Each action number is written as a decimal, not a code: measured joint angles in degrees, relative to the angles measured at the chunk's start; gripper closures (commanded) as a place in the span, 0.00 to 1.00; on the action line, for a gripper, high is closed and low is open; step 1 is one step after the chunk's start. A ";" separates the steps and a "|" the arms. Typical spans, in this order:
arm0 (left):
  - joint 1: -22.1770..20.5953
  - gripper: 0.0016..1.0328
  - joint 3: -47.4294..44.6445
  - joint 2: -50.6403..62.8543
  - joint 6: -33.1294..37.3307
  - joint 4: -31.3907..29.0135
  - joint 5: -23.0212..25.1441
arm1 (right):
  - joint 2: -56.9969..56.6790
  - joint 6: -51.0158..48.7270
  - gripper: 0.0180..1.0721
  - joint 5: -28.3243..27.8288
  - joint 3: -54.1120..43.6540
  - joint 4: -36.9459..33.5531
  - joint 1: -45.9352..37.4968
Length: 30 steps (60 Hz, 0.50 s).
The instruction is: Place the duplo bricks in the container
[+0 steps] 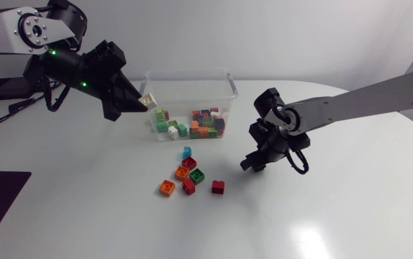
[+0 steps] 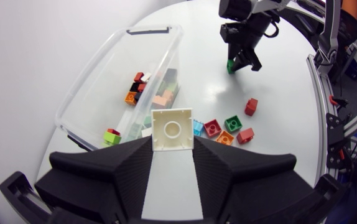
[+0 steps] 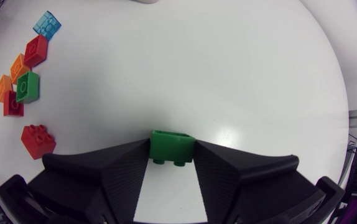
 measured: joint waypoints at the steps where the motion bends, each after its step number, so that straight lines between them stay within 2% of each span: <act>1: 0.00 0.69 0.09 0.00 -0.59 0.52 0.02 | 0.00 0.00 0.56 0.00 0.00 0.04 0.00; 13: 0.00 0.68 1.62 1.53 -7.28 8.22 0.04 | -2.45 -0.02 0.56 0.00 -0.07 -0.35 0.00; 24: 0.00 0.67 6.51 7.48 -13.07 12.17 -0.07 | -8.66 -0.04 0.56 -0.02 0.20 -2.43 0.00; 30: -0.20 0.61 8.72 10.56 -16.33 15.65 -2.84 | -10.84 -0.09 0.56 0.00 1.29 -3.63 0.07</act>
